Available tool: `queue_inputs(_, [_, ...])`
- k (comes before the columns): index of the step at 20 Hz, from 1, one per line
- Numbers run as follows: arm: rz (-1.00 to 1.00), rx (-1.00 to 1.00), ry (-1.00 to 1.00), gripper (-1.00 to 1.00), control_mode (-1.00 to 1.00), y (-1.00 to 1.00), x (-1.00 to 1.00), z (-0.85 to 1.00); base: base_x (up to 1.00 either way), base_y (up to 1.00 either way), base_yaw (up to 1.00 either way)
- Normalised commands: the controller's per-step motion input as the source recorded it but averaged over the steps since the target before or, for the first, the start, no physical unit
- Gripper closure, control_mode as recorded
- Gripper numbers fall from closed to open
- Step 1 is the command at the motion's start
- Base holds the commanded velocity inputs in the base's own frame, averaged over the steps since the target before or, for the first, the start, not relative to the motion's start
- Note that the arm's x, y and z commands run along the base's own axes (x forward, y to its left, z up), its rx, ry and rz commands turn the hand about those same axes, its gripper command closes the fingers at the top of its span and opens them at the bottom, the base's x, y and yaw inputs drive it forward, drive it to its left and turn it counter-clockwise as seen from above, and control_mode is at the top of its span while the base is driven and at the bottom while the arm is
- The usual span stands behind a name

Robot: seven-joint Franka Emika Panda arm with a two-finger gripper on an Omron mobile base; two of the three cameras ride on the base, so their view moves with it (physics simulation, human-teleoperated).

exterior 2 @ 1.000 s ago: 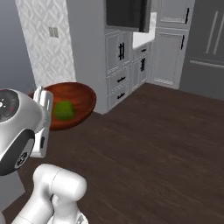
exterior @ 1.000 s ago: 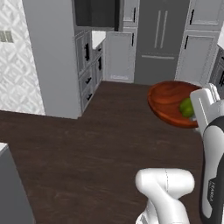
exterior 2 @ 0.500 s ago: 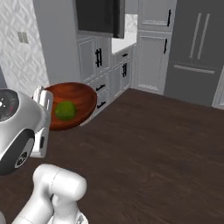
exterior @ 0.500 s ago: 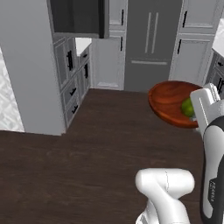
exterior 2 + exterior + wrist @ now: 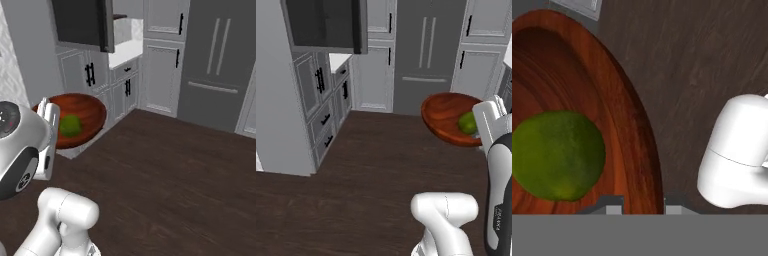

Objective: Pick the lime from the sink and place it in the bowl. Then pick the bowl and place it in the microwave. Then close the microwave door and press the start button.

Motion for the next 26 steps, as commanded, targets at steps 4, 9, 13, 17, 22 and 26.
queue_inputs(4, [0.00,0.00,0.00,1.00,1.00,0.00,0.00,0.00,0.88,-0.91,0.00])
queue_inputs(9, [0.00,0.00,0.00,1.00,1.00,0.00,0.00,0.00,0.75,-0.99,0.04])
queue_inputs(13, [0.00,0.00,0.00,1.00,1.00,0.00,0.00,0.00,0.85,-0.80,0.16])
queue_inputs(17, [0.00,0.00,0.00,1.00,1.00,0.00,0.00,0.00,0.84,-0.82,0.22])
queue_inputs(22, [0.00,0.00,0.00,1.00,1.00,0.00,0.00,0.00,0.77,-0.76,0.30])
queue_inputs(26, [0.00,0.00,0.00,1.00,1.00,0.00,0.00,0.00,0.73,-0.60,0.41])
